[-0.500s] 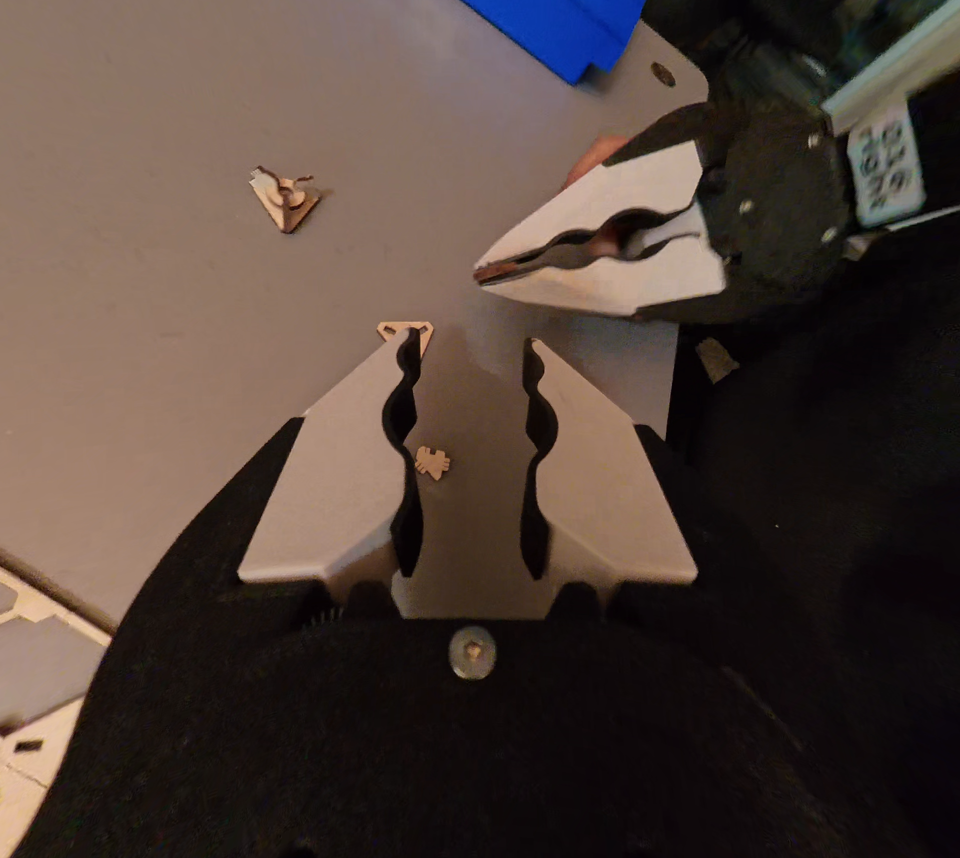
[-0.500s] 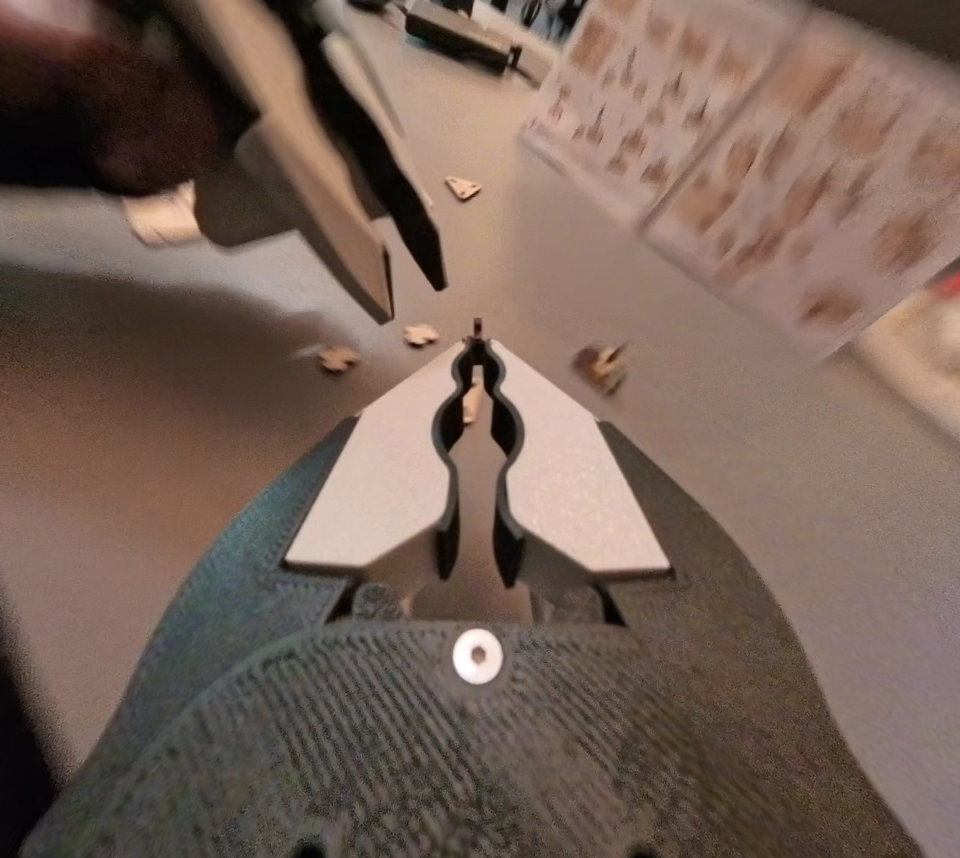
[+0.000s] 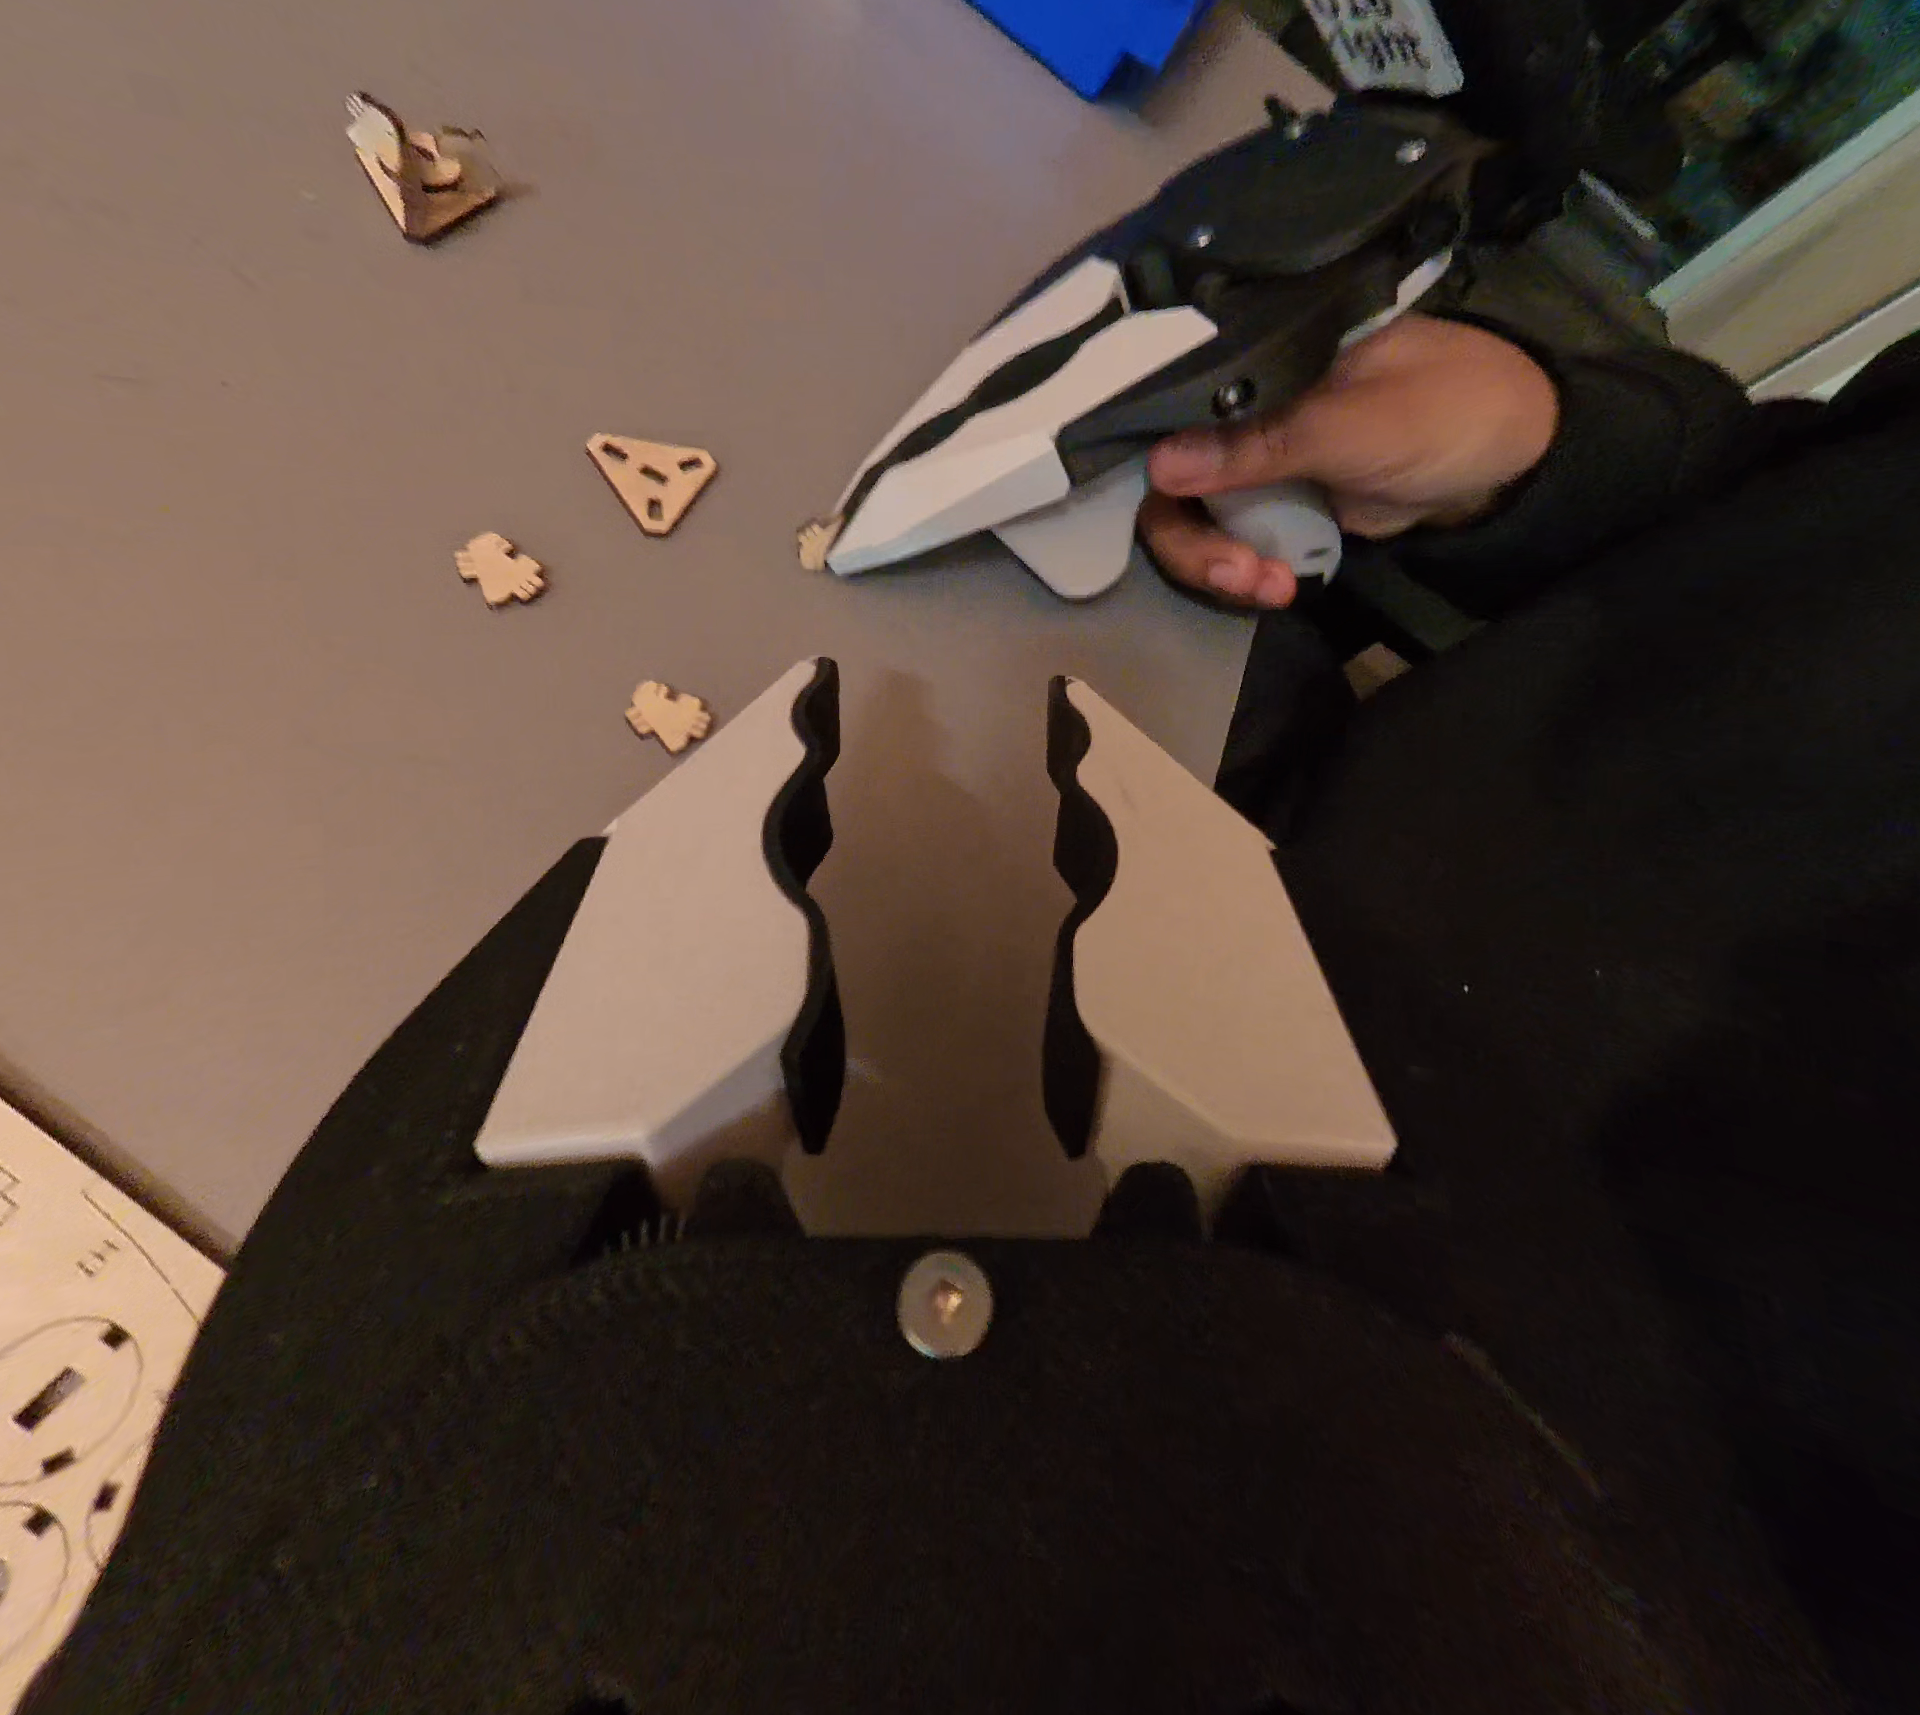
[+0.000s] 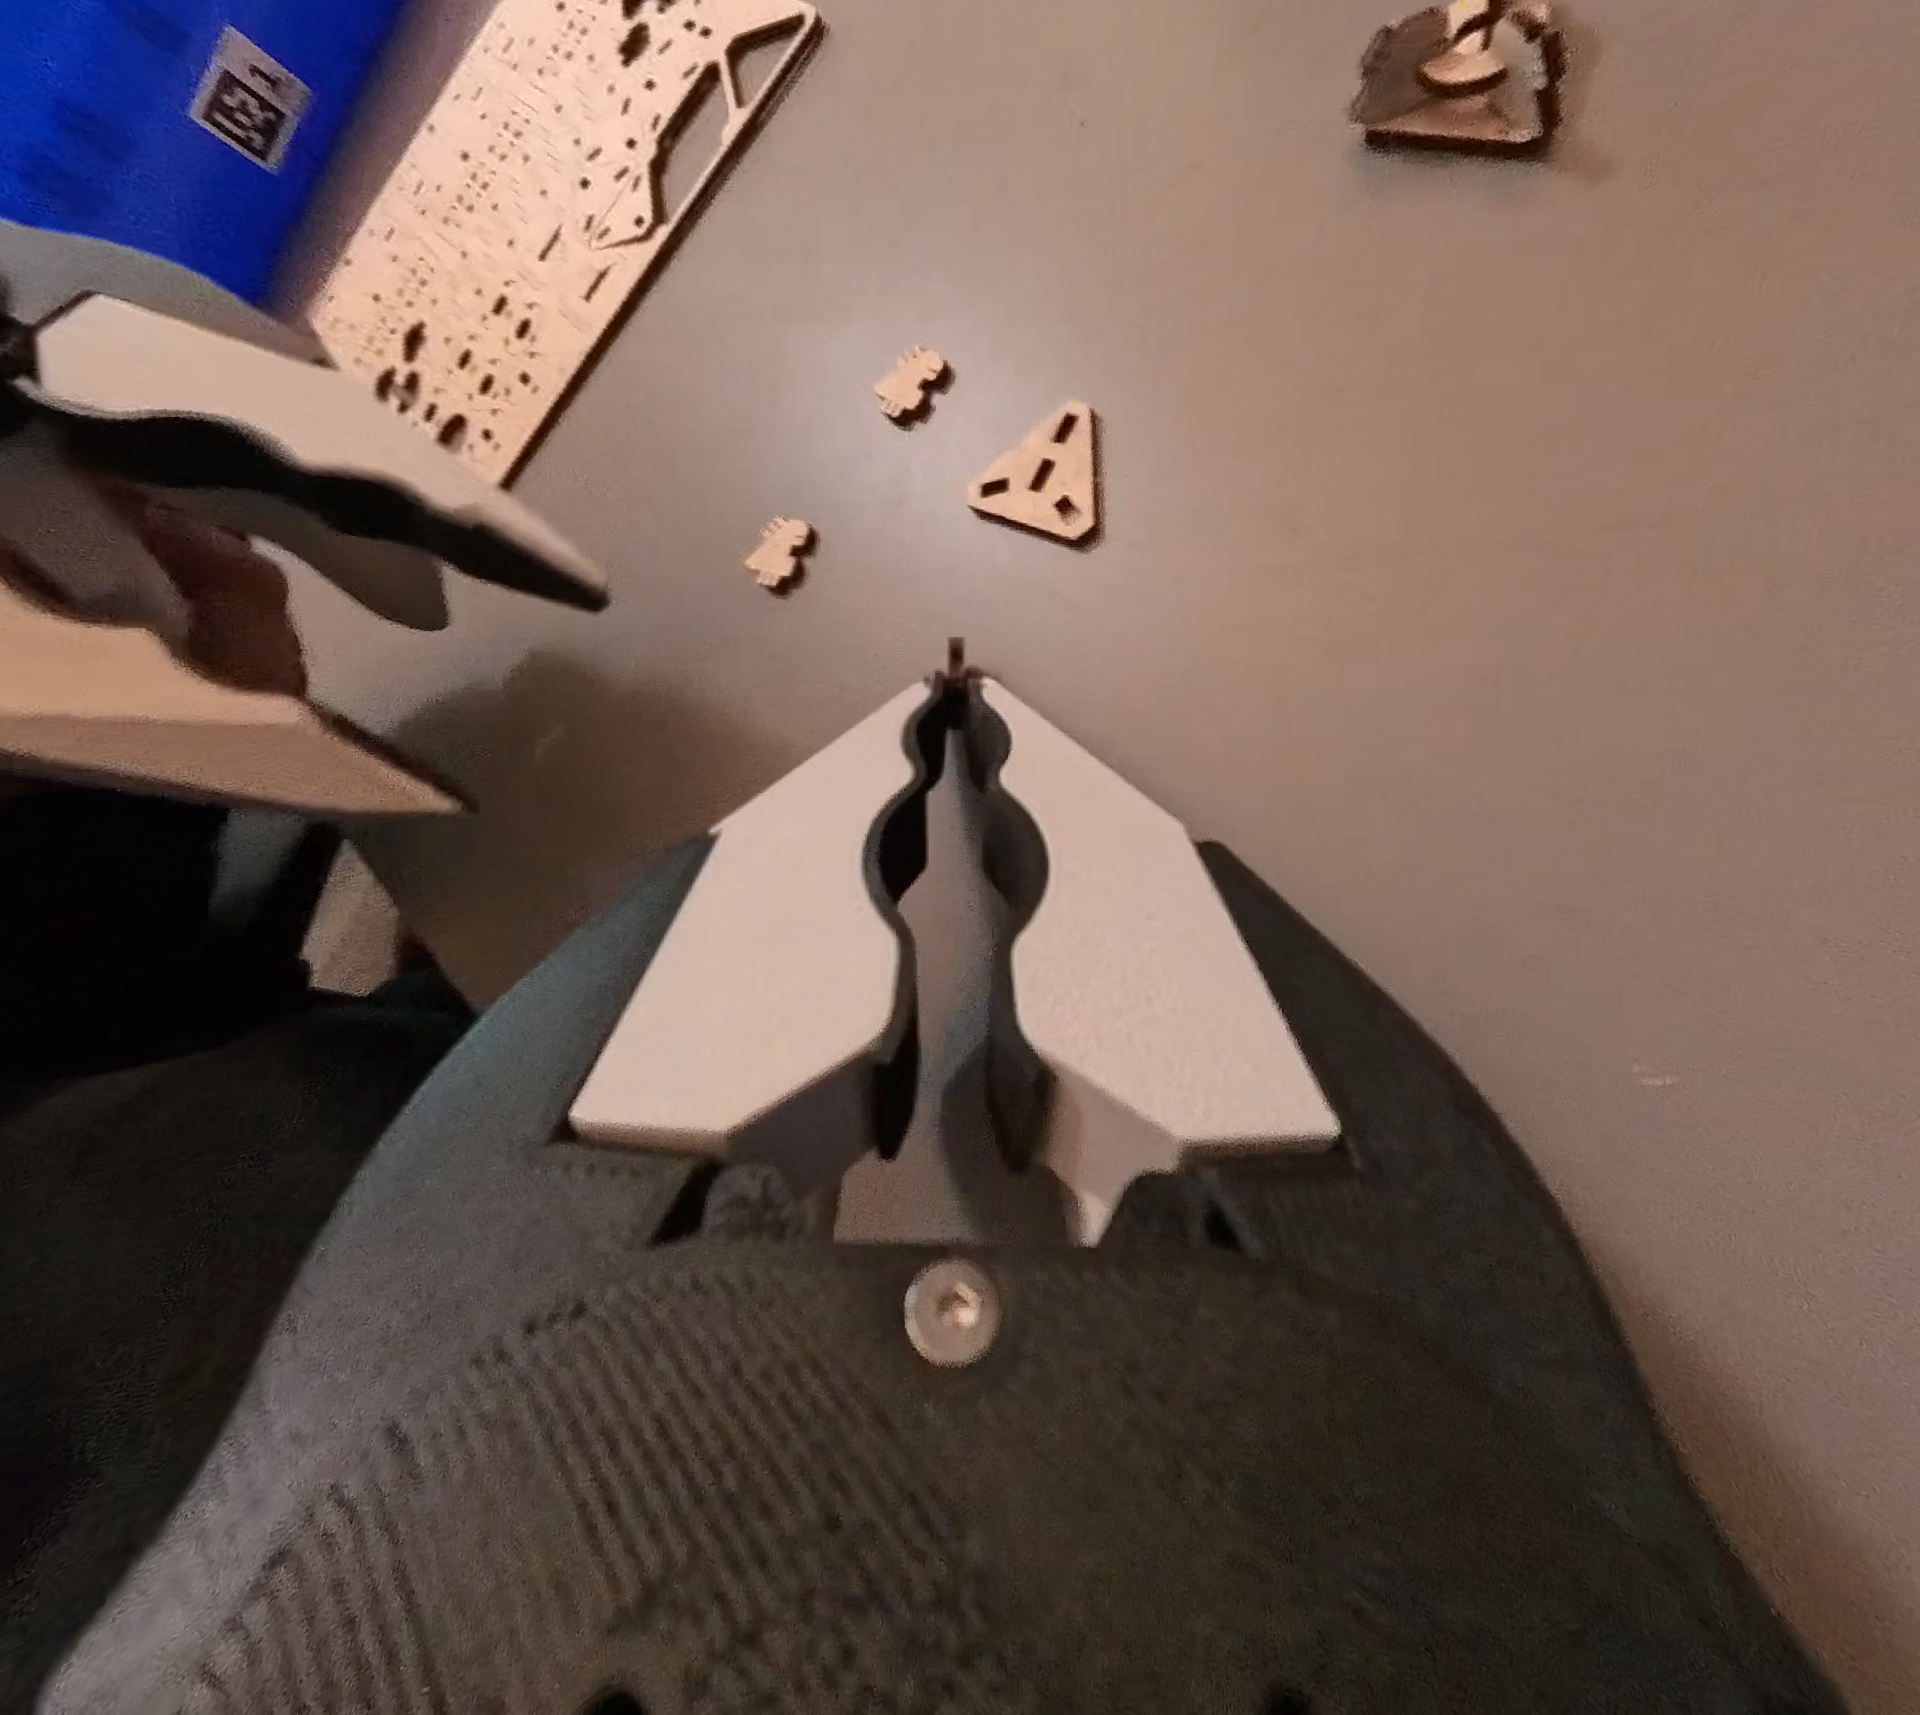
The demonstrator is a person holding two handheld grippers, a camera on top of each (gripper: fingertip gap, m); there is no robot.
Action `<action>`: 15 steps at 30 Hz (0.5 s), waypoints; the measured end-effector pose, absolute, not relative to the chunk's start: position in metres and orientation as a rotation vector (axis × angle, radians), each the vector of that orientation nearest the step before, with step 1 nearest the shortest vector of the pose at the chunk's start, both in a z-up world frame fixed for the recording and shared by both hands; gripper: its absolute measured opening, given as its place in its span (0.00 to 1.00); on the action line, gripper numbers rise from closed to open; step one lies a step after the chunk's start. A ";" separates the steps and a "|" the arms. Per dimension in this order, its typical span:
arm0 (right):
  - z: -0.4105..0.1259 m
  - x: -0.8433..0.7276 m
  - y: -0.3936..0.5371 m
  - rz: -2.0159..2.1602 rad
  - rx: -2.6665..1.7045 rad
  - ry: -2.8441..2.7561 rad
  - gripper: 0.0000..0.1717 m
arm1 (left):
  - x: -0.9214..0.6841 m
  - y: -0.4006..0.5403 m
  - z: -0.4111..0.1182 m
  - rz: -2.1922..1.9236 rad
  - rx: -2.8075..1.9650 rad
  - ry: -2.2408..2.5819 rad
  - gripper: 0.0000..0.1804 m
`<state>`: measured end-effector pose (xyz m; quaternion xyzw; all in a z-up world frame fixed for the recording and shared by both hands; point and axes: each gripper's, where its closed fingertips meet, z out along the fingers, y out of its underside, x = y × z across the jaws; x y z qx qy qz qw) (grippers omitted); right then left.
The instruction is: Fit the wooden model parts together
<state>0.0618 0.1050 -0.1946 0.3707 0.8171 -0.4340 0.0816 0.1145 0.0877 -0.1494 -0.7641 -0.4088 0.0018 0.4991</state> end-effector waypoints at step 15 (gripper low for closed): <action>-0.192 0.057 0.127 -1.295 0.813 2.798 0.16 | 0.113 0.075 -0.146 0.002 -1.754 -1.067 0.21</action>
